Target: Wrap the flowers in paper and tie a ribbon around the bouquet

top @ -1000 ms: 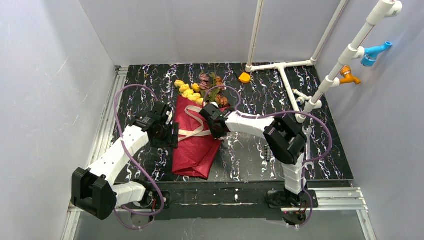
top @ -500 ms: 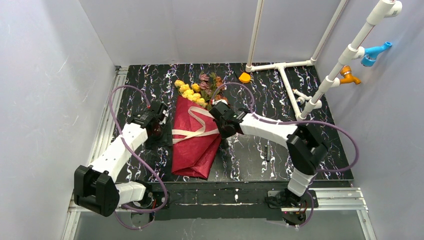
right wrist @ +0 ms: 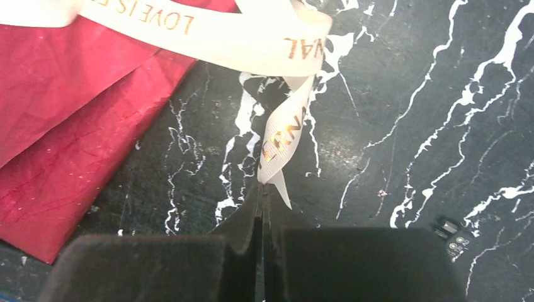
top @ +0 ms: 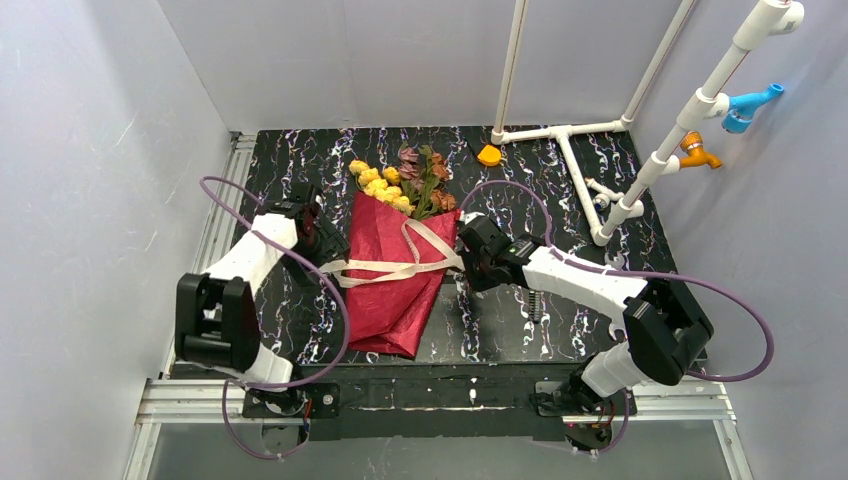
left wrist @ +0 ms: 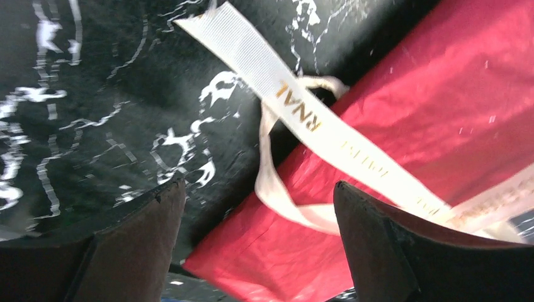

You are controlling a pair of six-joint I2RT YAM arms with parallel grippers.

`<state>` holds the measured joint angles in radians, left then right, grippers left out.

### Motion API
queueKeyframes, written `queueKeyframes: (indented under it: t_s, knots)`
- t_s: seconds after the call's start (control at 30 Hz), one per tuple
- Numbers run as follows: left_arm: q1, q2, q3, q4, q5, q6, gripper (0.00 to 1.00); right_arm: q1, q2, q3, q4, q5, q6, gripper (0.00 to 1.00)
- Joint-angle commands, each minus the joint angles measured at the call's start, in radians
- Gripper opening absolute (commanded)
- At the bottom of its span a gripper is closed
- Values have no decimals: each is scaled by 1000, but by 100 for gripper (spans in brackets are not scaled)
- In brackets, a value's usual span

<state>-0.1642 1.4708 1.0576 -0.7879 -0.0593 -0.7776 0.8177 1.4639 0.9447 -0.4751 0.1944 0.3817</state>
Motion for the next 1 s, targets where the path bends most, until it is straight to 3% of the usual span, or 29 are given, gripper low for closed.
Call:
queueKeyframes:
  t_s: [0.0,0.27,0.5,0.8,0.97]
  knots:
    - [26,79,-28,78,52,-241,85,-2,2,-9,68,-44,-7,1]
    - [47,132,-93,151,17,-427,80,-1,-19,-32,82,-46,-6,1]
    - [62,187,-54,162,27,-417,76,-2,-17,-32,81,-48,-11,1]
    - [73,-21,-87,78,-40,-423,76,-2,-11,-28,81,-48,-17,1]
    - [86,20,-52,110,-19,-396,85,-3,-4,-24,80,-61,-15,1]
